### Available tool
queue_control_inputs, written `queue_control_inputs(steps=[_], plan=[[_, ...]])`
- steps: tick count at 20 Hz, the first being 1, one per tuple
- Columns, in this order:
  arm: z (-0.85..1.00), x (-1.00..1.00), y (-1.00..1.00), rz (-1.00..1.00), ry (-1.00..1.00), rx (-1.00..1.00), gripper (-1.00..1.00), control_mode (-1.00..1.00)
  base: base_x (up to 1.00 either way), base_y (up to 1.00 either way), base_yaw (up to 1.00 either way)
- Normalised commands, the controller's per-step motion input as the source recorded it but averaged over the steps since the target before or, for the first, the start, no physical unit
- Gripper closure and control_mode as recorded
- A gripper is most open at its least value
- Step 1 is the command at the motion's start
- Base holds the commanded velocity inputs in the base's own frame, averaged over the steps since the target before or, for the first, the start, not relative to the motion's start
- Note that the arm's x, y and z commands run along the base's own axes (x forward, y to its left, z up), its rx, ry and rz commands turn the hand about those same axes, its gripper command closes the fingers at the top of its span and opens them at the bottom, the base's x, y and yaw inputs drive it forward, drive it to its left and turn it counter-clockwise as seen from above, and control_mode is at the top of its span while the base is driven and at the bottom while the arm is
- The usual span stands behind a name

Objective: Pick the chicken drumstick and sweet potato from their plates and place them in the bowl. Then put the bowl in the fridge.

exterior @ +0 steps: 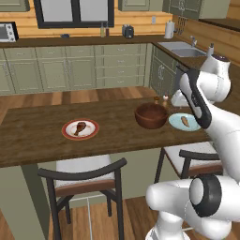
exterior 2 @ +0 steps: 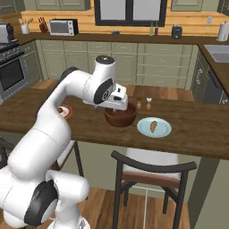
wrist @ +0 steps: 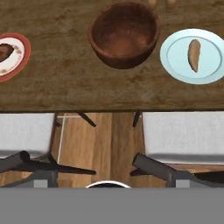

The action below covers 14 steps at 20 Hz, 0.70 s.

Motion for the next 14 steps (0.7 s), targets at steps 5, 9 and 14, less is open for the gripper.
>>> queue_control_inputs(steps=[5, 9, 14], plan=[[-0.34, 0.60, -0.95, 0.00, 0.00, -0.02, -1.00, -1.00, 0.00, 0.00, 0.00], [-0.57, 0.34, -0.62, 0.00, 0.00, -0.14, -1.00, -1.00, 0.00, 0.00, 0.00], [-0.40, 0.20, -0.48, 0.00, 0.00, -0.11, -1.00, -1.00, 0.00, 0.00, 0.00]])
